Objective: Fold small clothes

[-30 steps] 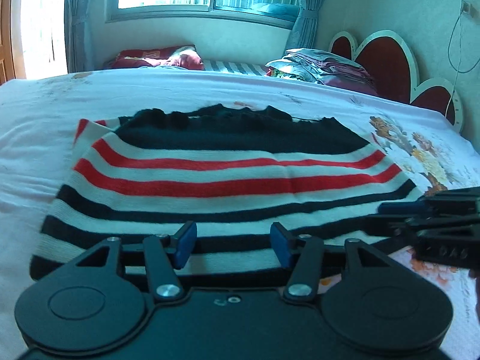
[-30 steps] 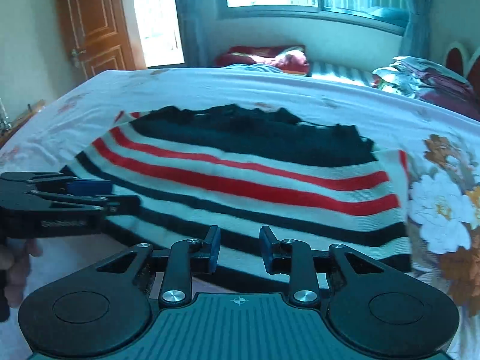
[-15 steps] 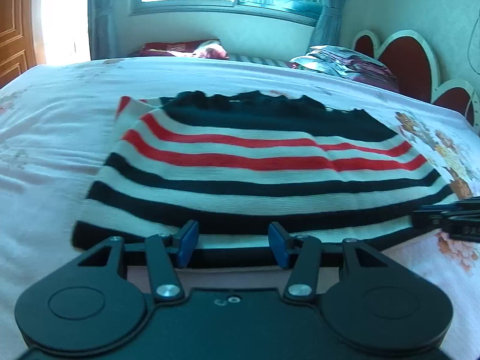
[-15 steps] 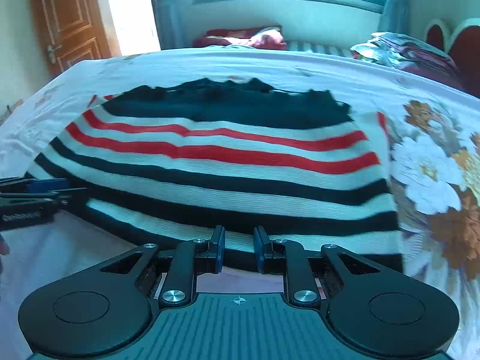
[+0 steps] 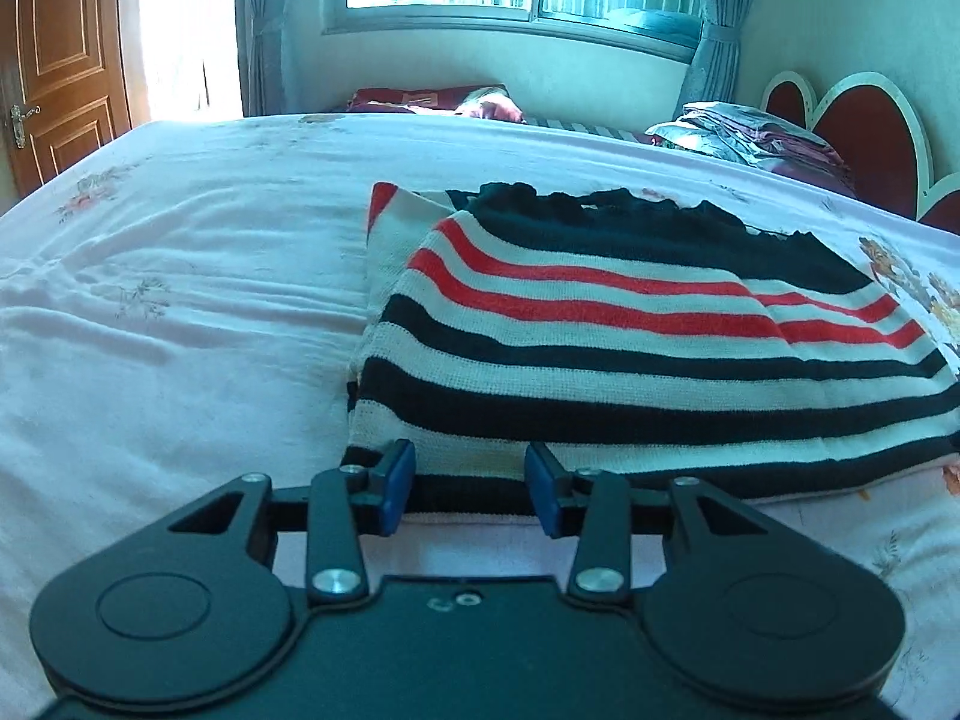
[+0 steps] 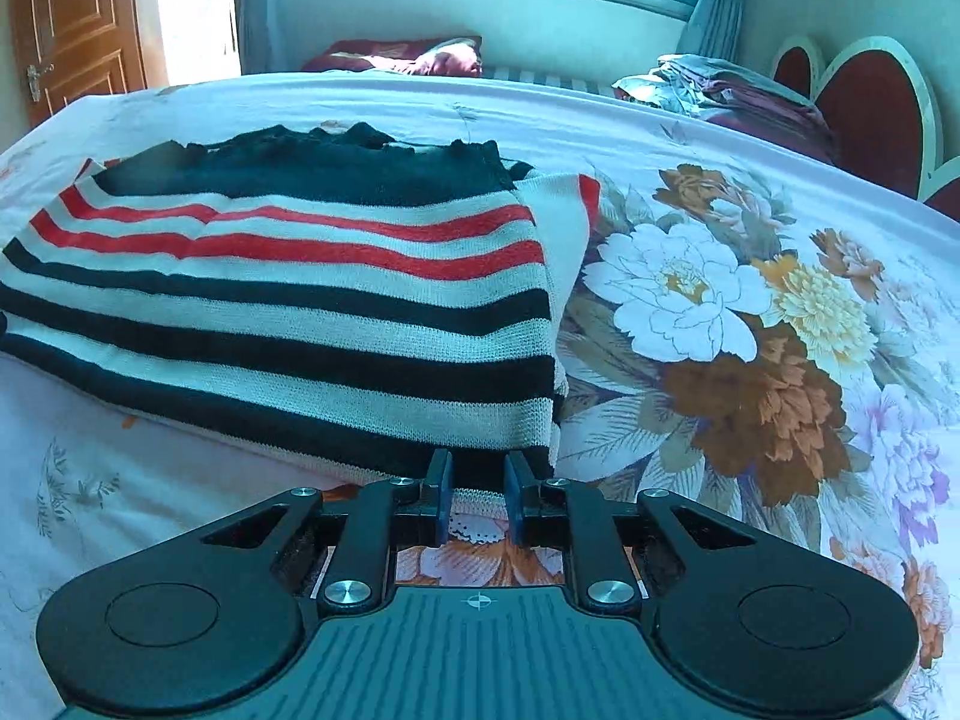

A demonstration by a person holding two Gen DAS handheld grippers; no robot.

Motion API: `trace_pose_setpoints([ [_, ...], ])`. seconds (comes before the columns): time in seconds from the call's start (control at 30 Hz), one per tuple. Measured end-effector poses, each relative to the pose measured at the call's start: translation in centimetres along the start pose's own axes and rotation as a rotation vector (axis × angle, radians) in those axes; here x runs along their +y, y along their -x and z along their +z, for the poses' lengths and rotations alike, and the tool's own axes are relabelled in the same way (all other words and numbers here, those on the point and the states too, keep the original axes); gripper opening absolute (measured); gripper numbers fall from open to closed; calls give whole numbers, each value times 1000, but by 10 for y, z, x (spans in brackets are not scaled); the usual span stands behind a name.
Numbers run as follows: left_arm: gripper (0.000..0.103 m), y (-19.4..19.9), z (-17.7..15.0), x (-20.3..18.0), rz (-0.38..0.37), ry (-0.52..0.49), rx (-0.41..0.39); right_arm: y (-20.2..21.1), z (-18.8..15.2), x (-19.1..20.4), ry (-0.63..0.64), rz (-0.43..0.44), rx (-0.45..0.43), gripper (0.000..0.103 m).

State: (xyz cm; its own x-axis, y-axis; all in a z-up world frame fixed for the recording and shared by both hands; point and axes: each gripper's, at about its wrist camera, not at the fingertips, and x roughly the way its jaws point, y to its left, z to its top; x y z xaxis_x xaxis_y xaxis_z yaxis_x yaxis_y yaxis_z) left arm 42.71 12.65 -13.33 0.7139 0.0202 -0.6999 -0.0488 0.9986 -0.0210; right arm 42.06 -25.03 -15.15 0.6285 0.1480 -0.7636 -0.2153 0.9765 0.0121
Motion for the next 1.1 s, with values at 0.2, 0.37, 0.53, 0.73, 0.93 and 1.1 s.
trace_pose_setpoints([
  [0.2,40,-2,-2,-2,3,-10,9,-6,-1,-4,-21,3,20,17],
  [0.37,40,-3,-4,-1,4,-12,13,-6,-5,-7,-43,-7,7,16],
  [0.53,41,-4,-6,-4,16,-10,5,-9,-6,0,-7,-29,-4,16],
  [0.73,40,-4,-7,-1,5,-1,-3,-8,-9,3,-9,-45,-19,17],
  [0.93,50,25,-10,22,-60,166,-26,11,-10,-2,-61,-21,-73,17],
  [1.1,49,24,-34,43,-180,465,-22,28,-11,6,-157,114,-120,0],
])
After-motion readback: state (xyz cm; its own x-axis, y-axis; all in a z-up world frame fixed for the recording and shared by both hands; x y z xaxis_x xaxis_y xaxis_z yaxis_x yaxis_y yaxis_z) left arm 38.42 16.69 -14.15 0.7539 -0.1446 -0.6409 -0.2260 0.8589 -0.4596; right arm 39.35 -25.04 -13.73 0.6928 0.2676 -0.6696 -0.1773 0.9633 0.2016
